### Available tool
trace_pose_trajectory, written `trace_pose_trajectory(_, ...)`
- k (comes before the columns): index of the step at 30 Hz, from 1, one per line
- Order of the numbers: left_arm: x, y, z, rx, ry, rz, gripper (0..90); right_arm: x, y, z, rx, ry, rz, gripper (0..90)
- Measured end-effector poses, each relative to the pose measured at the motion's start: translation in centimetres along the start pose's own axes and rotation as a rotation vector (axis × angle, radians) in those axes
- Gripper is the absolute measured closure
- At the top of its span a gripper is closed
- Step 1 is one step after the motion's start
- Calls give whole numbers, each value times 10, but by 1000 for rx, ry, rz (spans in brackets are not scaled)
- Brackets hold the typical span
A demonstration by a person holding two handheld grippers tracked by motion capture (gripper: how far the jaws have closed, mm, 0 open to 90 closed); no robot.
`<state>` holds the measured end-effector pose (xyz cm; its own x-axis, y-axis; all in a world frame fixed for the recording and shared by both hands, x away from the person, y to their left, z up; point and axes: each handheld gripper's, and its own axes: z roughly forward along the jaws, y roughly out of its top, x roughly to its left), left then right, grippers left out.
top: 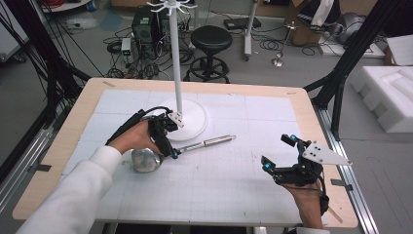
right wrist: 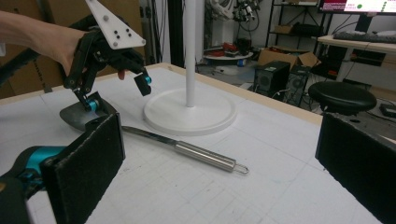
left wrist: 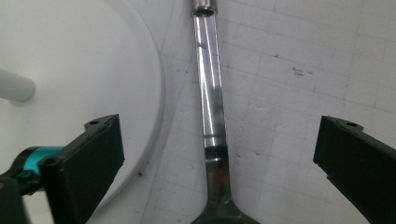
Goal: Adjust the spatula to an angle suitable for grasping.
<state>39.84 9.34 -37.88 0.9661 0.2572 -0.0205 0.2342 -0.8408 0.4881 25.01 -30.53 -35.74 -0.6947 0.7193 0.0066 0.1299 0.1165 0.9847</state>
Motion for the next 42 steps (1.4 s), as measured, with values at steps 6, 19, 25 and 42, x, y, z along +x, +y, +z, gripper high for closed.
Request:
trace_pose_trajectory(6,0,2,9,30,-7,5,72,0,0,0,0,-3,-2,4)
trace_pose_trajectory(19,1,1,20,83,-35,20,252,0,1,0,-5,-1,-7,4)
trace_pose_trajectory(25,2,1,24,95,-39,29,330,1,1,0,-6,0,-6,4)
trace_pose_trajectory(42,3,6,33,156,-30,12,524,1,-1,2,7,6,2,4)
